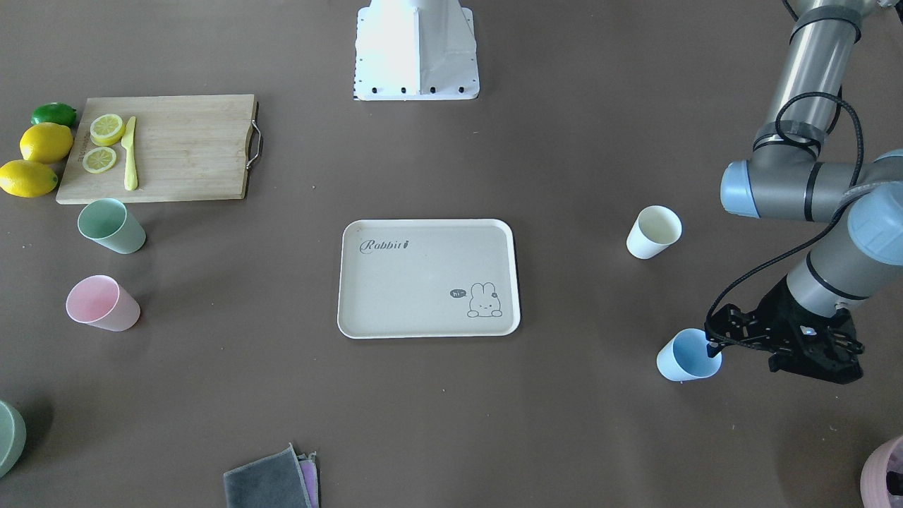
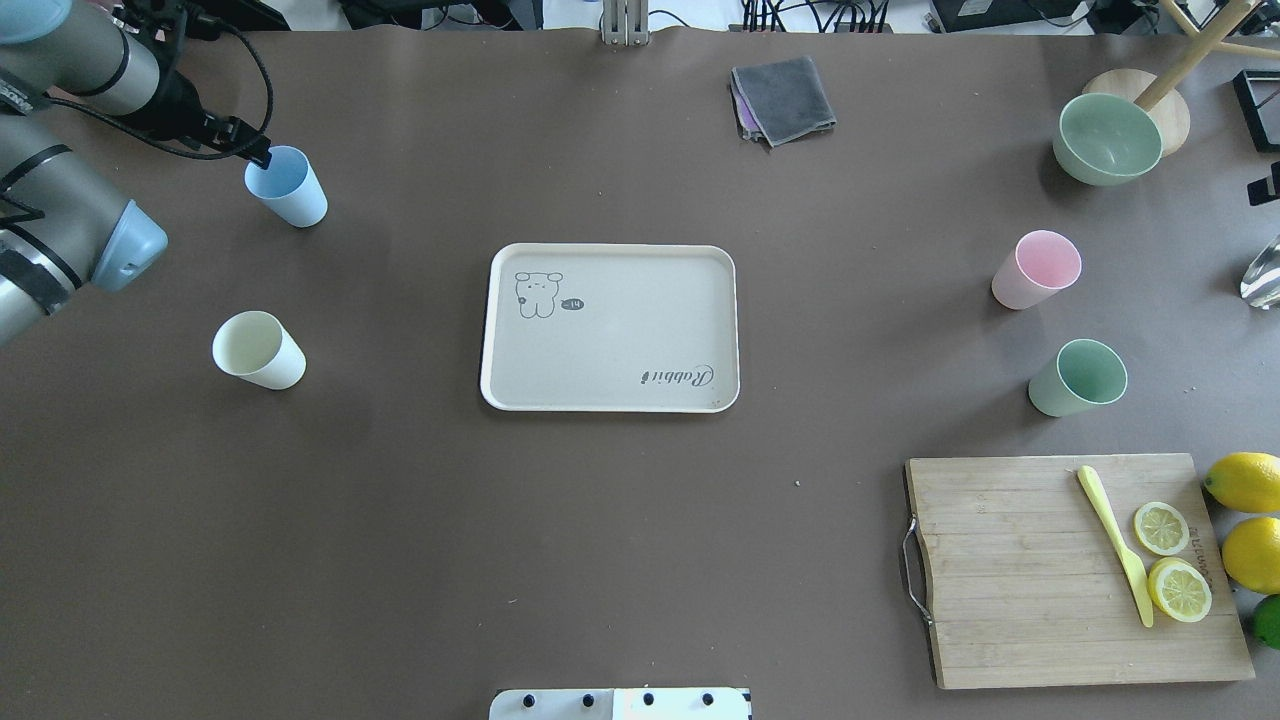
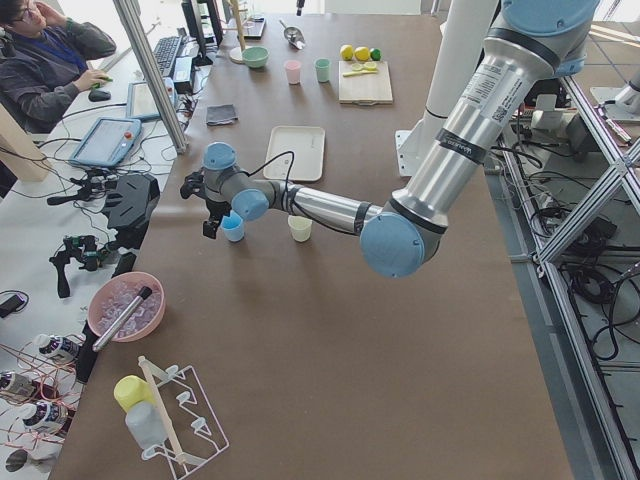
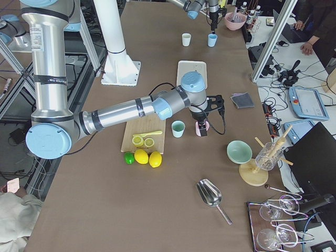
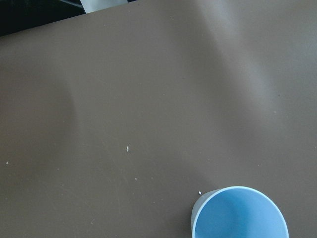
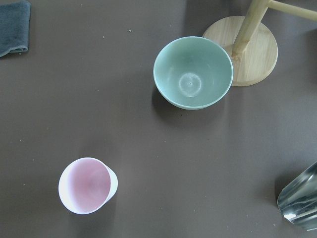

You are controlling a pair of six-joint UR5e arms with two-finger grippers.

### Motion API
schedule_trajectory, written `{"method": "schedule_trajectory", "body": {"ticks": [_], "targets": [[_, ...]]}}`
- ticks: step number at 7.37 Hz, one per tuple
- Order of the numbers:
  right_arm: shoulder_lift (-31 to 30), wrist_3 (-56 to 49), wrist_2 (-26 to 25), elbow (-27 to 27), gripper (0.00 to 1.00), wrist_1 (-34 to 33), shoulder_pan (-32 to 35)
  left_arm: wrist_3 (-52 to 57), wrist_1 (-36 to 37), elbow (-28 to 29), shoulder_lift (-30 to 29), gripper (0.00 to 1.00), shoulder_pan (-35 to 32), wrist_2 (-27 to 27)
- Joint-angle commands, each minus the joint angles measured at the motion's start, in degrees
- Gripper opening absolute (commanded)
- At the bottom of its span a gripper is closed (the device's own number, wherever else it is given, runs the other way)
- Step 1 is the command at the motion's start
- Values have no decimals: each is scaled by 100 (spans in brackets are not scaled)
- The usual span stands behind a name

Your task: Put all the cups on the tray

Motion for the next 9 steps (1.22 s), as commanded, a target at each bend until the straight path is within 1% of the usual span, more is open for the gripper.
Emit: {"method": "schedule_trajectory", "body": {"ticks": [1, 2, 3, 5, 6, 7, 8, 9], "targets": [[-4, -7, -22, -35, 100, 22, 0, -22, -231, 127, 15, 70, 149, 124], [-4, -7, -22, -35, 100, 22, 0, -22, -231, 127, 15, 23, 202, 124], [-4, -7, -22, -35, 100, 31, -9, -22, -231, 110, -2, 0, 255, 116], [-4, -7, -22, -35, 100, 31, 0, -39, -223, 84, -98, 0, 264, 81], [-4, -7, -13, -35, 100, 40, 0, -265, -188, -64, -194, 0, 264, 72], [-4, -7, -13, -35, 100, 40, 0, -598, -83, -388, -239, 0, 264, 54], [-4, -7, -13, -35, 100, 40, 0, -1115, 153, -809, -257, 0, 430, -164], [-13, 2, -13, -35, 100, 40, 0, -1868, 225, -1178, -327, 0, 779, -157]]}}
